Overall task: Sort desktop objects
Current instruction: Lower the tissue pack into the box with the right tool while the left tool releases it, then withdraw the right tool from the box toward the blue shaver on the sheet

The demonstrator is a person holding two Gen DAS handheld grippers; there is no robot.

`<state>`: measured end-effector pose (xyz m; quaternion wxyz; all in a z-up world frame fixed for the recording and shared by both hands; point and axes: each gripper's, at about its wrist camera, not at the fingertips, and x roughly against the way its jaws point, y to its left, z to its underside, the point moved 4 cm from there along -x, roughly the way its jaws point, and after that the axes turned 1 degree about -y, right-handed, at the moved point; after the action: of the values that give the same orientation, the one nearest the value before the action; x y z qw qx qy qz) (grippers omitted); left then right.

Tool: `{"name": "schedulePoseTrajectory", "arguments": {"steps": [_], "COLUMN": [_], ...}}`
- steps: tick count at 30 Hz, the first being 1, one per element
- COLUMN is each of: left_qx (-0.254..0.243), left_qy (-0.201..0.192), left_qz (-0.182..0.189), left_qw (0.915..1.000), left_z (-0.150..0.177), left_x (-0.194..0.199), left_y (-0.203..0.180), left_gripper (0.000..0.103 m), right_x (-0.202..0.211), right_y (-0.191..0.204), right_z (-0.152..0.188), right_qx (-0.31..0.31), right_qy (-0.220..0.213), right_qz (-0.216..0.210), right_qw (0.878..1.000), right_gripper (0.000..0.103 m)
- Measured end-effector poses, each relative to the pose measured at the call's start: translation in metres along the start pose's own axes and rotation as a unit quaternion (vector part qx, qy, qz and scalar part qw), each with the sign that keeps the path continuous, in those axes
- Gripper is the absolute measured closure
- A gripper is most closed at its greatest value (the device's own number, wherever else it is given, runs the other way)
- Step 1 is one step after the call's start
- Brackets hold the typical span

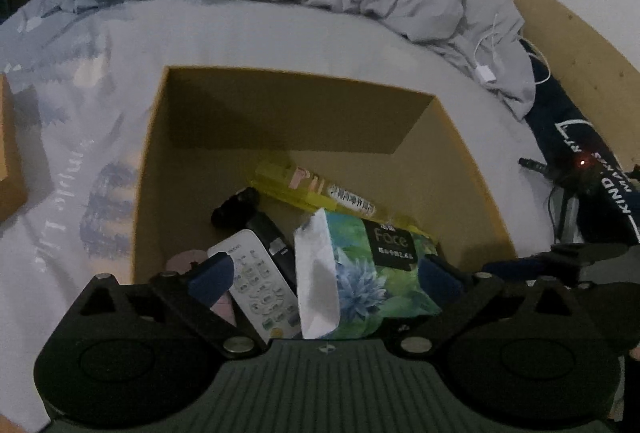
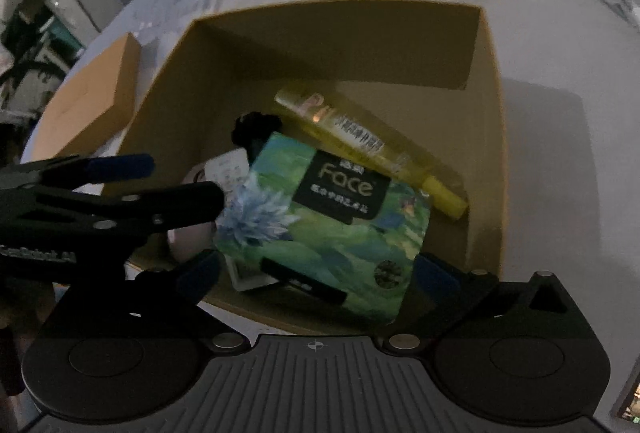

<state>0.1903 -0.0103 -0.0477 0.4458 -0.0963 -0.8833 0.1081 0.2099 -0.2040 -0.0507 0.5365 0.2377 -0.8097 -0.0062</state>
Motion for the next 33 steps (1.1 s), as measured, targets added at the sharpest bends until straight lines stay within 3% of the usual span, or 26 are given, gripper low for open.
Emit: {"name": "schedulePoseTrajectory", "arguments": {"steps": [20,33], "left_qx": [-0.004,0.004], "left_qy": [-0.086,-0.132], "left_qz": [0.005,-0.01], "left_qw": [0.9963,0.9912], "left_z": [0.014,0.036], "left_x": [0.064,0.09], "left_y": [0.014,0.044], "left_gripper": [0.0,0.0], "right_x": [0.072,0.087], "right_y": [0.007,0.006], "right_z": [0.032,0.052], "right_qx": [-0.038,-0.061], "right_qy": [-0.1,-0.145], "right_qz": [-0.008,0.008], "right_qw": [0.994,0.988], "right_gripper": [0.0,0.0]}}
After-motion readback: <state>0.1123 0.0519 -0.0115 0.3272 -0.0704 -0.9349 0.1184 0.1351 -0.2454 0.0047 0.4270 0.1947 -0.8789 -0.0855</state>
